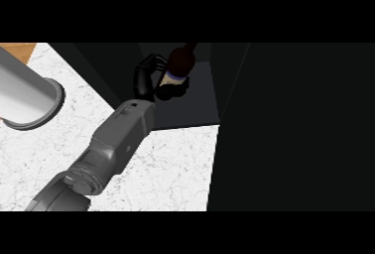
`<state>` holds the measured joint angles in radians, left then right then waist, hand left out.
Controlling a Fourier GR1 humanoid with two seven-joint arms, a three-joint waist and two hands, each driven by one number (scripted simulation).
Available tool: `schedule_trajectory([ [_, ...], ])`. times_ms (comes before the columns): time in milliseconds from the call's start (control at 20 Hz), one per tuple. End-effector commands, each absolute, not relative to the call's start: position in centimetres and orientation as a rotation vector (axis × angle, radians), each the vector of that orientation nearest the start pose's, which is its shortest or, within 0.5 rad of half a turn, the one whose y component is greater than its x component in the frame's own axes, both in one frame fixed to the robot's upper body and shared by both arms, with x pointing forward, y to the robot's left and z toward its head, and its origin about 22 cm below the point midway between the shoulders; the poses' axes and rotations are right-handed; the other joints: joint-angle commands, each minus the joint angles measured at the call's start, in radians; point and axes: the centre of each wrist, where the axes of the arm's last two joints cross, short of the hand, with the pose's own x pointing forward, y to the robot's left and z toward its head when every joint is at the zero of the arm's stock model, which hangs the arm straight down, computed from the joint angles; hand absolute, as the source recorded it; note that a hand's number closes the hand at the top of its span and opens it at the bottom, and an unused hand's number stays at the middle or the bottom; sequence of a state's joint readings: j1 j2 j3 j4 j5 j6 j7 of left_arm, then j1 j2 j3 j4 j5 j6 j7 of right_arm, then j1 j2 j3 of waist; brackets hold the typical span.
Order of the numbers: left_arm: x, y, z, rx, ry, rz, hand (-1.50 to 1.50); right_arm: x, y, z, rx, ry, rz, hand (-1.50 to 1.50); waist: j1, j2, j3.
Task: Pick up the wine, place it into the cabinet and close the cabinet
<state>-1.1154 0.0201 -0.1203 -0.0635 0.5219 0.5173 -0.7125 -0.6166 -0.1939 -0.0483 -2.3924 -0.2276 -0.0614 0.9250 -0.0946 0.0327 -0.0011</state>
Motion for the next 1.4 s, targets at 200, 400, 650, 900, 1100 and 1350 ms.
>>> schedule_trajectory([
  [200,40.7,12.2,-1.7,0.165,-1.675,0.223,1.50,17.0,-20.1,29.0,0.300,-2.016,0.339,-1.50,-0.019,0.008,-0.002],
  [400,39.6,13.1,-3.6,0.102,-1.603,0.260,1.50,16.8,-19.7,28.9,0.329,-2.019,0.341,-1.50,-0.030,0.004,-0.003],
  [650,38.9,13.6,-4.7,0.103,-1.624,0.302,1.50,17.4,-19.7,28.4,0.322,-2.008,0.343,-1.50,-0.049,0.003,-0.002],
  [900,38.1,14.0,-5.7,0.064,-1.571,0.302,1.50,18.1,-19.2,28.9,0.353,-2.008,0.358,-1.50,-0.062,0.004,-0.003],
  [1100,37.4,14.5,-6.7,0.102,-1.563,0.284,1.50,17.8,-18.5,28.9,0.382,-1.996,0.352,-1.50,-0.077,-0.001,-0.004],
  [1350,36.5,15.0,-7.9,0.145,-1.556,0.304,1.50,18.1,-19.3,28.7,0.368,-1.994,0.342,-1.50,-0.088,0.005,-0.003],
])
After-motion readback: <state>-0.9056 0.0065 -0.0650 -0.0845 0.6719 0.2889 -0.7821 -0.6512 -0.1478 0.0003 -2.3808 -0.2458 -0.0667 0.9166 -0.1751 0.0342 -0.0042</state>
